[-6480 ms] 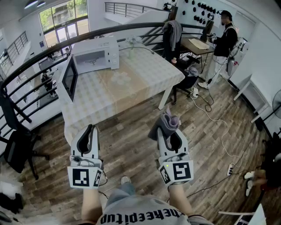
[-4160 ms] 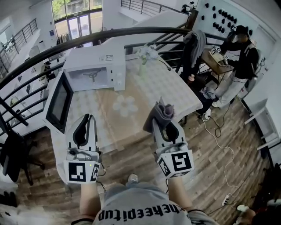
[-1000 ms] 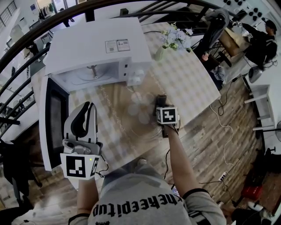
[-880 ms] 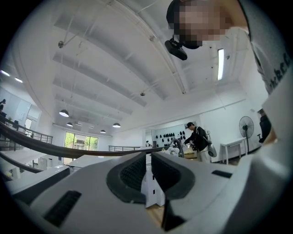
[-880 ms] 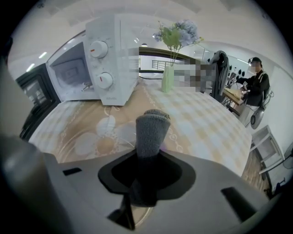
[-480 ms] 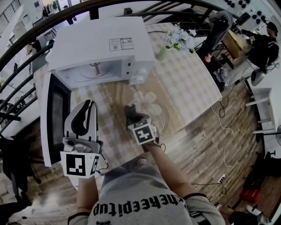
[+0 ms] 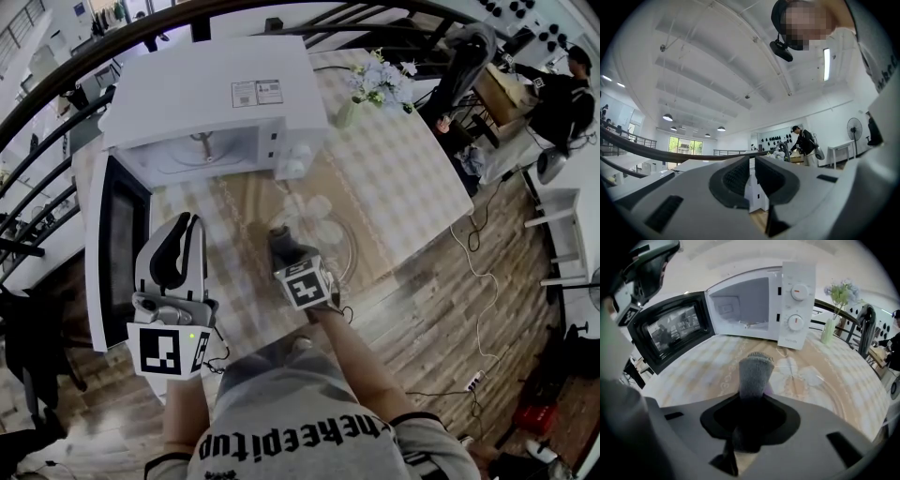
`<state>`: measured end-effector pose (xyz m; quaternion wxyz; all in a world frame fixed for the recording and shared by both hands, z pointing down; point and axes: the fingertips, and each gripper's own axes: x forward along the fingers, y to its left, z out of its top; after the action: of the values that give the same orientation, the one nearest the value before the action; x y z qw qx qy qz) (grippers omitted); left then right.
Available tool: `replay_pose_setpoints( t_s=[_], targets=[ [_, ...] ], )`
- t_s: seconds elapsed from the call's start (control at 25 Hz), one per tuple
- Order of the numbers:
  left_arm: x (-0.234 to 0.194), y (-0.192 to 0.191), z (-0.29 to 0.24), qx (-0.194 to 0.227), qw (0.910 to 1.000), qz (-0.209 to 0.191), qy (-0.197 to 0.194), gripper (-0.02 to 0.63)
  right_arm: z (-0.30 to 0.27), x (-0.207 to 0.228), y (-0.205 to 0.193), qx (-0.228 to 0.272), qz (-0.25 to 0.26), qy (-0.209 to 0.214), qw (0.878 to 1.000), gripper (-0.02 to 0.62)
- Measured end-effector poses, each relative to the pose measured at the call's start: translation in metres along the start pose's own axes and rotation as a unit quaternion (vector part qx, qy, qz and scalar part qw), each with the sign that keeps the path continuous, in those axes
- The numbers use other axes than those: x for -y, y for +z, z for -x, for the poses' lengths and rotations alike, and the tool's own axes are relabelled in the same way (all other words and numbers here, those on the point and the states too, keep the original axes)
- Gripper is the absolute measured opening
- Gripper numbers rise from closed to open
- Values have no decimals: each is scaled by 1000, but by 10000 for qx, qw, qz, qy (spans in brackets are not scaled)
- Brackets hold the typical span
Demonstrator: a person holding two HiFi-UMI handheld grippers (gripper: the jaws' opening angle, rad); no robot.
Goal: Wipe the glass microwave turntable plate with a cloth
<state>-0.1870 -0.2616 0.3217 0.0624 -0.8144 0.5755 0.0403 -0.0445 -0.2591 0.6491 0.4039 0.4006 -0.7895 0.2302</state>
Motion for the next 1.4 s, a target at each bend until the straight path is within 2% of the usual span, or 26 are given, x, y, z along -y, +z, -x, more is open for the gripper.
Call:
replay_pose_setpoints(
  t_s=[0.6, 0.96, 1.12, 1.2, 1.28, 1.4],
  targets=[
    [17, 6, 0, 41, 10000, -26, -83, 37, 33, 127, -43, -14, -814, -1008, 9916, 107],
    [19, 10, 5, 56, 10000, -48, -66, 37, 54, 178, -68, -184, -956, -1590, 9825, 107],
    [20, 11, 9, 65, 9999, -60, -49, 36, 55, 175, -65, -286, -873, -1714, 9809, 106],
    [20, 11, 11, 64, 9999, -65, -55, 37, 57, 160, -59, -213, -722, -1617, 9840, 106],
    [20, 11, 12, 66, 10000, -56, -38, 37, 56, 131, -48, -70, -570, -1341, 9893, 106],
    [20, 10, 13, 61, 10000, -51, -29, 35, 48, 75, -33, 109, -440, -707, 9965, 107]
  ],
)
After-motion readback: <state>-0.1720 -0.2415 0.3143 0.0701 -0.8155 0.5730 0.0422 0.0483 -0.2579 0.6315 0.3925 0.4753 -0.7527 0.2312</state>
